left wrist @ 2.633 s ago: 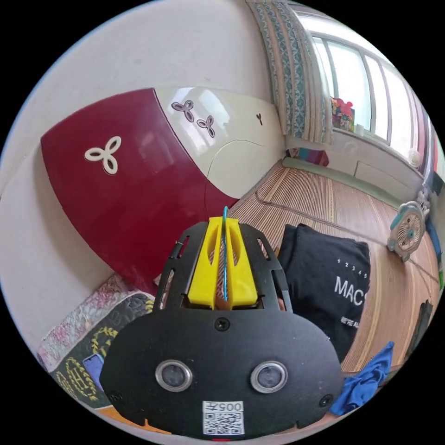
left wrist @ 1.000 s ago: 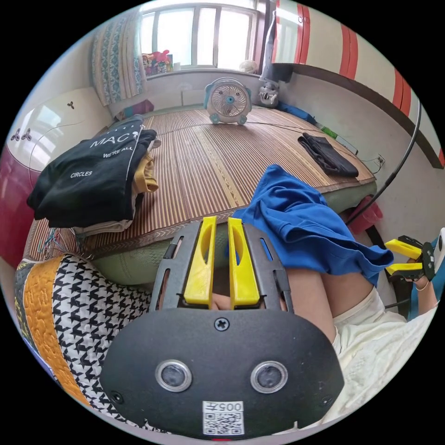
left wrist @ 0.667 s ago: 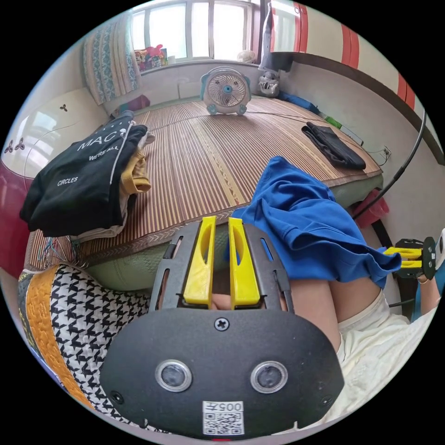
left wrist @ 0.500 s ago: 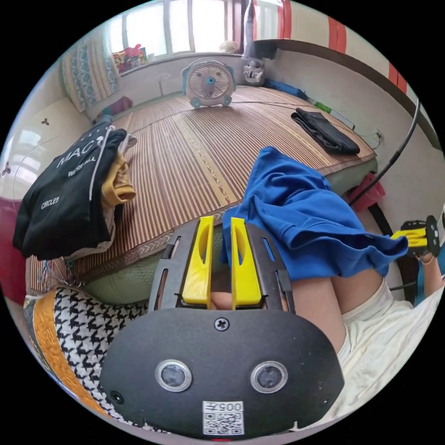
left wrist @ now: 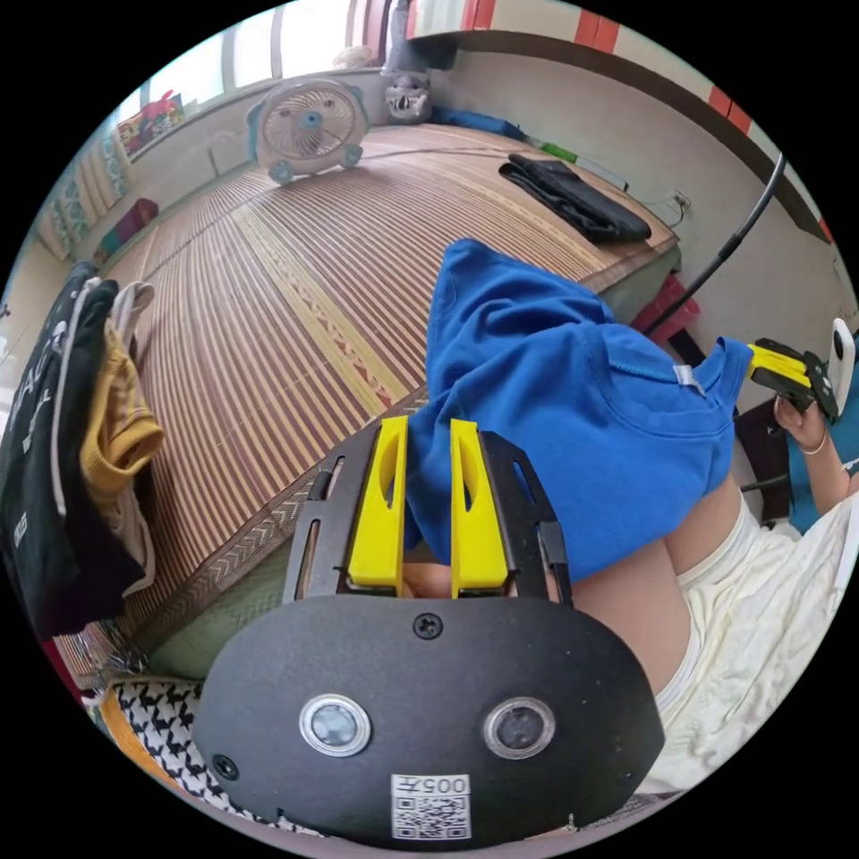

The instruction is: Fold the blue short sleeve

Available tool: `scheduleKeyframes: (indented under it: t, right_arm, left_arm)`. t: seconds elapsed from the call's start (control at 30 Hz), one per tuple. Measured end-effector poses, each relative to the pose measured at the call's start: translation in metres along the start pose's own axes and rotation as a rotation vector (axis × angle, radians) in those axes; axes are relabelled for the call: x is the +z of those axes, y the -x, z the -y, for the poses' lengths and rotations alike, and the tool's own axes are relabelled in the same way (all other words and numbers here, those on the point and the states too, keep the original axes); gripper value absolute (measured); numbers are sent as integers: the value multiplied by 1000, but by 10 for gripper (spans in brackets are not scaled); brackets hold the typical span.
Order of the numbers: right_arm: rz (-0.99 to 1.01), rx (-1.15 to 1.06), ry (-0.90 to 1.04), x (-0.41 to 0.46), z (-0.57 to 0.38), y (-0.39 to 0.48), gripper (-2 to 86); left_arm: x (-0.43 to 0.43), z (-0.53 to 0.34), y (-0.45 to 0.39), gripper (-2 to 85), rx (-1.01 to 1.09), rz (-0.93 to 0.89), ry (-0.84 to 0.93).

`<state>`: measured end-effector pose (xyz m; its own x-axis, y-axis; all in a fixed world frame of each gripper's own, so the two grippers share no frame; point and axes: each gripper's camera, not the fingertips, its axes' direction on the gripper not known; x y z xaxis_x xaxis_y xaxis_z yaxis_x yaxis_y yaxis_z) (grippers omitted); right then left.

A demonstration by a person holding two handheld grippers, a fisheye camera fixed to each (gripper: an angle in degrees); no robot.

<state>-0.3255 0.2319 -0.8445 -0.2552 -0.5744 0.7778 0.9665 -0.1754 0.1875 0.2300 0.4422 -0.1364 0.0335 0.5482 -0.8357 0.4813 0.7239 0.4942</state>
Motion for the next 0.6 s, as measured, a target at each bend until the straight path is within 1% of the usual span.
scheduleKeyframes:
  t: [0.07,0.2,0.37,0.53,0.6]
  right_arm:
    - [13,4,12,1,5,2,-16]
    - [37,-3,14,-6,13,8,-16]
    - [21,-10,15,-23,18,20,-15]
    - [15,-10,-8,-57,18,34,-15]
    - [-23,-6,-23,-78,13,43,-15]
  left_arm:
    - [13,-1,-8,86,48,21,52]
    - [11,-4,-17,80,61,52,53]
    - [-1,-18,-31,30,48,49,62]
    - [-27,-39,-51,16,38,100,17]
    - [-44,-50,-58,13,23,112,-15]
